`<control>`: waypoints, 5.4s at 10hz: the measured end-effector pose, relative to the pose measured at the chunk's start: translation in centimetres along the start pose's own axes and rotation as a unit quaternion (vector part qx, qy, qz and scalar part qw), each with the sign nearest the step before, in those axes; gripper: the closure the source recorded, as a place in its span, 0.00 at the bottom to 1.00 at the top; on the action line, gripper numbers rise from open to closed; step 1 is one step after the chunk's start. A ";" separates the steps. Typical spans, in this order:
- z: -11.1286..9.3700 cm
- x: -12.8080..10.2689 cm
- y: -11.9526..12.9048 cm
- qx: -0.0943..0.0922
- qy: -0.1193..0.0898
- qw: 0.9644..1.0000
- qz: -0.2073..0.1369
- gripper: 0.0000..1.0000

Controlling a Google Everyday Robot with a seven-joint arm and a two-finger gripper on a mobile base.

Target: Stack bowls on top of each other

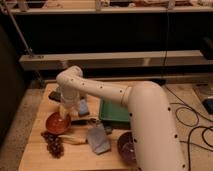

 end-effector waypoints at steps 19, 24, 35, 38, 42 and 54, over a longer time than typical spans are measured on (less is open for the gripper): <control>-19.7 -14.6 9.1 0.016 0.109 0.989 0.103 1.00; -18.5 -24.9 13.2 0.036 0.128 0.969 0.208 1.00; -15.8 -35.8 13.9 0.069 0.131 0.957 0.248 1.00; -16.2 -39.0 14.6 0.066 0.144 0.951 0.267 1.00; -16.1 -40.9 14.3 0.068 0.135 0.951 0.271 1.00; -11.7 -38.2 15.2 0.058 0.044 0.962 0.263 0.20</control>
